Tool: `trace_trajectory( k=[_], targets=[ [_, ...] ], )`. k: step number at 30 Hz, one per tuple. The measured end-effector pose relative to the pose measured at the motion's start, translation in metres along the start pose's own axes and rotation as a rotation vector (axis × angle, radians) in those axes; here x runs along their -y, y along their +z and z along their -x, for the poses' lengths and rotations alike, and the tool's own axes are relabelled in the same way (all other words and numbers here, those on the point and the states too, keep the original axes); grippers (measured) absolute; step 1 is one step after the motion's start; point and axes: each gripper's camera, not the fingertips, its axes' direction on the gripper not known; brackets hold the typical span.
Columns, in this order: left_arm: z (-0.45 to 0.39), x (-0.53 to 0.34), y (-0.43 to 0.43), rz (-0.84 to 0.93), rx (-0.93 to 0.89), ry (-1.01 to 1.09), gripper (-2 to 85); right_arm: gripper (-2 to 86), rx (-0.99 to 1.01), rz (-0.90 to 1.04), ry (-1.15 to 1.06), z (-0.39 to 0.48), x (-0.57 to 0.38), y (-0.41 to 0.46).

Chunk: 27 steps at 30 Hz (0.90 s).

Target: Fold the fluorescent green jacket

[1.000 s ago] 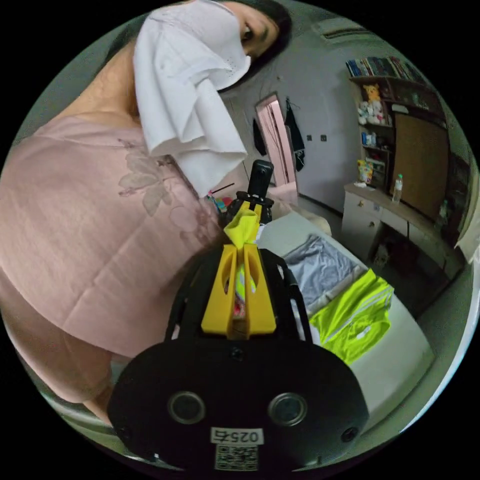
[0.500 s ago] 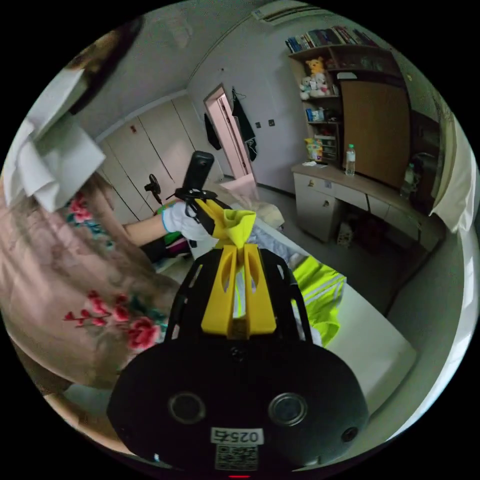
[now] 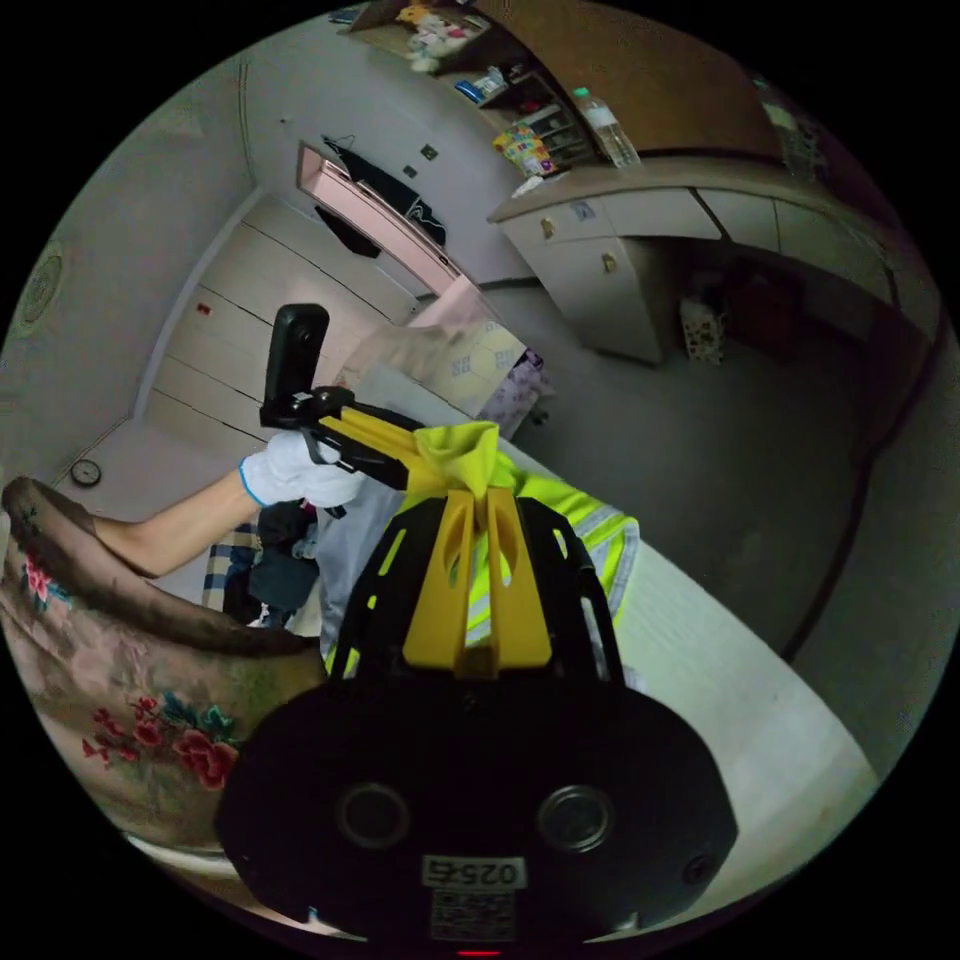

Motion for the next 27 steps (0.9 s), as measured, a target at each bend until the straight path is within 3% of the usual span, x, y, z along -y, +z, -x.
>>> trace_trajectory(
  k=[4, 8, 13, 16, 20, 24, 27],
  targets=[
    [0.012, 0.002, -0.011, -0.027, 0.031, -0.093, 0.6, 0.1, 0.010, 0.056, 0.000, -0.013, 0.036, 0.010],
    [0.033, -0.029, -0.019, 0.031, 0.112, -0.263, 1.7, 1.8, -0.134, 0.215, 0.011, -0.025, 0.050, 0.048],
    [0.017, -0.125, -0.087, -0.099, 0.159, -0.420, 2.4, 7.7, -0.071, 0.065, 0.173, -0.045, 0.048, 0.028],
    [-0.002, -0.219, -0.145, -0.276, 0.166, -0.533, 6.2, 12.3, -0.057, -0.098, 0.329, -0.049, 0.038, -0.002],
    [-0.026, -0.363, -0.212, -0.506, 0.252, -0.677, 11.8, 13.3, -0.113, -0.289, 0.395, 0.005, 0.032, -0.024],
    [-0.033, -0.450, -0.232, -0.455, 0.398, -0.667, 15.2, 13.6, 0.020, -0.053, 0.249, 0.108, 0.080, 0.062],
    [-0.010, -0.478, -0.230, -0.352, 0.363, -0.651, 15.4, 13.6, 0.088, 0.007, 0.254, 0.181, 0.117, 0.144]
  ],
)
